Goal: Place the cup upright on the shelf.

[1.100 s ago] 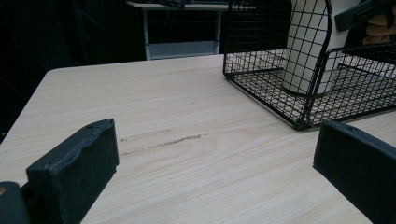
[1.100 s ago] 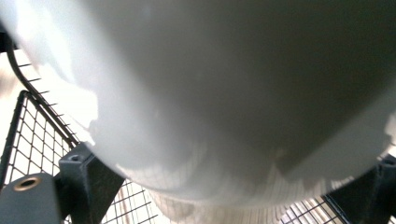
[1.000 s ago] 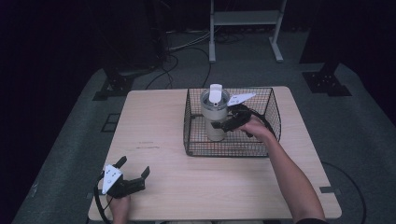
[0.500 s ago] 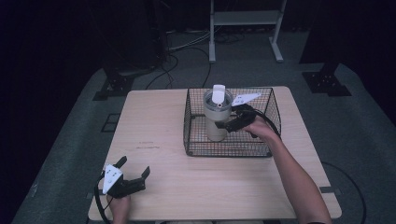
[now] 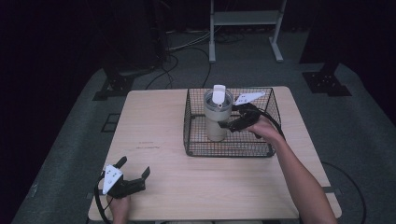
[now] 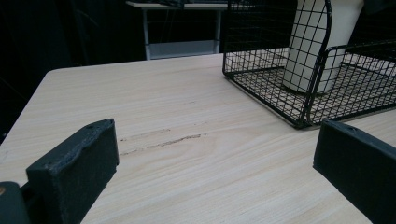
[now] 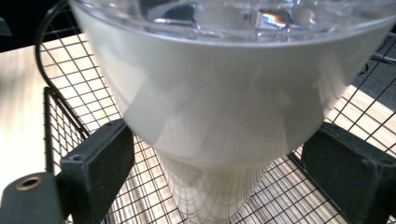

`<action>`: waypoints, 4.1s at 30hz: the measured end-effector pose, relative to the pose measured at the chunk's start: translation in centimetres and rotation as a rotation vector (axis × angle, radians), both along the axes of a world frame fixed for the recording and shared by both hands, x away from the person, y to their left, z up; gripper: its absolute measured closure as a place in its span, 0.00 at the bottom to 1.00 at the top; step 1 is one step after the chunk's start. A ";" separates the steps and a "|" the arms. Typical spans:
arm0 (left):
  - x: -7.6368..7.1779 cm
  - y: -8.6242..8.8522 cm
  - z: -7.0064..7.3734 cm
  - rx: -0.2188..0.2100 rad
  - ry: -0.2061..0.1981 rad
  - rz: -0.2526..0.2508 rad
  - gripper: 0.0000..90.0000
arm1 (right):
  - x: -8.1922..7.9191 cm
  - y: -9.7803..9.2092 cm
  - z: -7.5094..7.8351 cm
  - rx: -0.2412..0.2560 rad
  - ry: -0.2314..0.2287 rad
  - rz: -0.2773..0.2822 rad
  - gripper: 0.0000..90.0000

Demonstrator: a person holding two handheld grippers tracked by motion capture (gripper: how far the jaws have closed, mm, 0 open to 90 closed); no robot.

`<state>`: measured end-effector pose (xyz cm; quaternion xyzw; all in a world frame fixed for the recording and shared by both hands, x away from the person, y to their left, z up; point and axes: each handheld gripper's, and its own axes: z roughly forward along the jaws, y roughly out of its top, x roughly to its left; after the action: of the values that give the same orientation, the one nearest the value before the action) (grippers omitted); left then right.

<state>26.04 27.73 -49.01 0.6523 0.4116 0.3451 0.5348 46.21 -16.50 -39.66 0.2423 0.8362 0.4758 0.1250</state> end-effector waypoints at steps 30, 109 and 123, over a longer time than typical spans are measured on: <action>-0.1 -0.1 0.0 0.003 -0.004 0.003 0.00 | -3.1 -2.1 2.7 -0.014 -0.019 -0.028 0.10; -0.1 -0.2 0.0 0.017 0.001 0.008 0.00 | -12.5 -7.5 2.1 0.018 -0.051 -0.052 0.10; -0.1 -0.2 0.0 0.021 0.000 0.008 0.00 | -14.2 -8.2 1.4 0.013 -0.062 -0.046 0.10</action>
<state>25.97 27.48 -49.04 0.6562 0.4106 0.3515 0.5265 32.00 -24.70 -38.28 0.2473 0.8231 0.4856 0.1600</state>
